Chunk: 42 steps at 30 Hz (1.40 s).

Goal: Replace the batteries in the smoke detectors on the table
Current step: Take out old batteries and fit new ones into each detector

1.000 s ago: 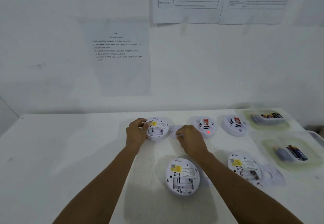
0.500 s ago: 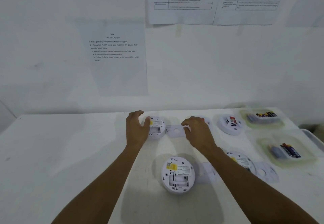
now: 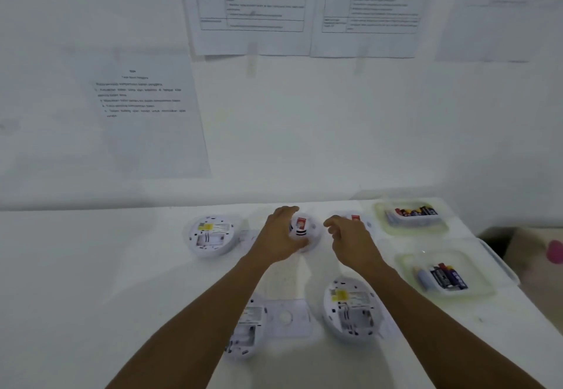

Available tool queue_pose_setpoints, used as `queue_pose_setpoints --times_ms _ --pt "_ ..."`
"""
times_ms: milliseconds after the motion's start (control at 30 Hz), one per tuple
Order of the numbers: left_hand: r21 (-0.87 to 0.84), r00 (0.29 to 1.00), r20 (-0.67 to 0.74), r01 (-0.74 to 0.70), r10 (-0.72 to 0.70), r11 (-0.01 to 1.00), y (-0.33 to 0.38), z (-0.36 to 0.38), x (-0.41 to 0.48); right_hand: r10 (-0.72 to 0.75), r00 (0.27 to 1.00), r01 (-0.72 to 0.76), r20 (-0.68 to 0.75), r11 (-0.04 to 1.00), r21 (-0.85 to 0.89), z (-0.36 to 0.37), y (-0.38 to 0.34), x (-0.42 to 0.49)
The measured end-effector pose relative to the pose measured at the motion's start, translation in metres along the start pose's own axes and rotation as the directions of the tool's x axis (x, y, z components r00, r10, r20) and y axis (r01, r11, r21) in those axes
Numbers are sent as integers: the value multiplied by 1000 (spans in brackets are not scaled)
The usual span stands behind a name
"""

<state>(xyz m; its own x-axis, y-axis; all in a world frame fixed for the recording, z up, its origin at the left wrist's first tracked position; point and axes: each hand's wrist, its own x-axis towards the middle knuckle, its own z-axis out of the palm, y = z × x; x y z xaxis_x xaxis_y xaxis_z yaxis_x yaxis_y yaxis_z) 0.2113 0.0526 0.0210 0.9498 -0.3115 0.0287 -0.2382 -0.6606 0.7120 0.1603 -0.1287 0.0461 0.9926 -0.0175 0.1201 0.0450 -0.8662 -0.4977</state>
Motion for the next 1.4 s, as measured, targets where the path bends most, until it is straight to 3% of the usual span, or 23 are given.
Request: queue_pose_setpoints --times_ms 100,200,267,300,333,400,433,500,733,867,1033,1133,1167,1300,1400 --pt "81 1000 13 -10 9 997 2 17 9 -19 999 18 30 999 31 -1 12 -1" --pt "98 997 -71 -12 19 995 4 18 7 -30 998 27 55 998 53 -1 20 -1" --pt "-91 991 -123 31 -42 995 10 12 1 -40 998 35 45 993 113 -1 20 1" --pt "-301 986 -122 75 -117 951 15 7 -4 -42 999 37 22 985 166 -1 17 2" --pt "-557 978 -75 119 -193 822 21 3 -8 -42 999 43 -10 975 219 -1 12 3" --pt "-900 969 67 162 -239 405 29 -2 -15 -73 995 93 -75 945 312 -2 -3 4" --pt "-955 968 106 164 -229 249 33 -4 -17 -96 991 124 -97 926 356 -1 -12 4" --pt "-980 968 123 152 -217 125 37 -5 -19 -116 984 164 -136 887 432 0 -29 3" --pt "-988 969 116 135 -220 72 44 -8 -27 -34 976 137 -216 865 482 7 -56 -4" --pt "-991 967 123 133 -223 31 42 -11 -31 -82 976 162 -203 892 423 5 -58 -6" --pt "-988 967 126 144 -221 63 34 -15 -30 -175 963 239 -203 904 356 -4 -55 -4" --pt "-995 961 96 91 -259 -30 21 -27 -31 -190 936 277 -297 917 288 -17 -37 8" --pt "-995 958 95 85 -270 -49 17 -32 -31 -194 943 263 -272 934 243 -19 -27 14" --pt "-996 949 84 69 -305 -58 0 -42 -33 -228 971 232 72 971 -52 -7 3 32" --pt "-995 941 82 62 -327 -73 -4 -43 -35 -256 961 274 109 939 -208 6 5 35"
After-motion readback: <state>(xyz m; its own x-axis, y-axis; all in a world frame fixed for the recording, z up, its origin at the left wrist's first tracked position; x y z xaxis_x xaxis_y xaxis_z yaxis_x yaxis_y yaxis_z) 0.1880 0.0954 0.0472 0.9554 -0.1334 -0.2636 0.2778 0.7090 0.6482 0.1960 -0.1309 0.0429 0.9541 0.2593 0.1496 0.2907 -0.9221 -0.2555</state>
